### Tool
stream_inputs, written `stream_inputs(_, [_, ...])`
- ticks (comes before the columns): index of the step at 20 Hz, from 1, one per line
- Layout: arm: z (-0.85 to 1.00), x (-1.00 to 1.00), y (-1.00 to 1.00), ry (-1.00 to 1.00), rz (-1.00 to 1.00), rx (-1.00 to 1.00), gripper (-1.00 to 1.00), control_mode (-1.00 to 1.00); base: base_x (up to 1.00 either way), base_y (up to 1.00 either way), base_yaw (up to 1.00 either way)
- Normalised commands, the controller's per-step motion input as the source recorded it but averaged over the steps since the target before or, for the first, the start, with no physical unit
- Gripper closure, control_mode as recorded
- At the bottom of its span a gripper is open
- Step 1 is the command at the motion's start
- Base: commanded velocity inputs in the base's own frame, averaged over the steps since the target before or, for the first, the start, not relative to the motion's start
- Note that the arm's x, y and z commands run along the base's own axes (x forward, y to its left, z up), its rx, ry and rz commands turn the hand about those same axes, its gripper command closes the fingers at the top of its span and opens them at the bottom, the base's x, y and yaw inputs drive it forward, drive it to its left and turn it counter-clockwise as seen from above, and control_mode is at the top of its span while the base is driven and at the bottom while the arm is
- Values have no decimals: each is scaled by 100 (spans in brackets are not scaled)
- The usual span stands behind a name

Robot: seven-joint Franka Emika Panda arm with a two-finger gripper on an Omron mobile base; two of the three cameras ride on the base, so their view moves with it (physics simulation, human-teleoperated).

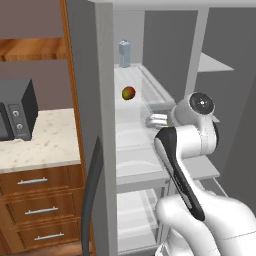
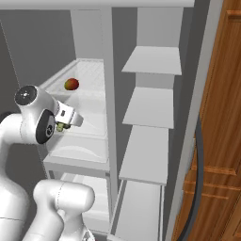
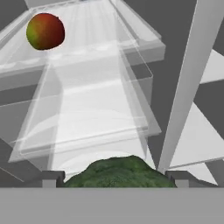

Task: Take the mango and broccoli from the fridge shelf and place them in the freezer drawer to begin freezing them.

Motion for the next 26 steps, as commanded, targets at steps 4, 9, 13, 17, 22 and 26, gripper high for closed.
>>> stream_inputs(4, [-15,-39,0,2,0,1,100,100,-50,0,-2])
stream_inputs(9, [0,0,0,0,0,0,100,100,-97,0,-7])
stream_inputs(13, [0,0,0,0,0,0,100,100,-64,-11,-13])
stream_inputs(17, [0,0,0,0,0,0,100,100,-24,-27,-17])
stream_inputs(22, [-12,10,-32,4,-5,5,100,-100,0,-25,-9])
stream_inputs(26, [-53,50,-100,15,-9,18,100,-100,0,0,0])
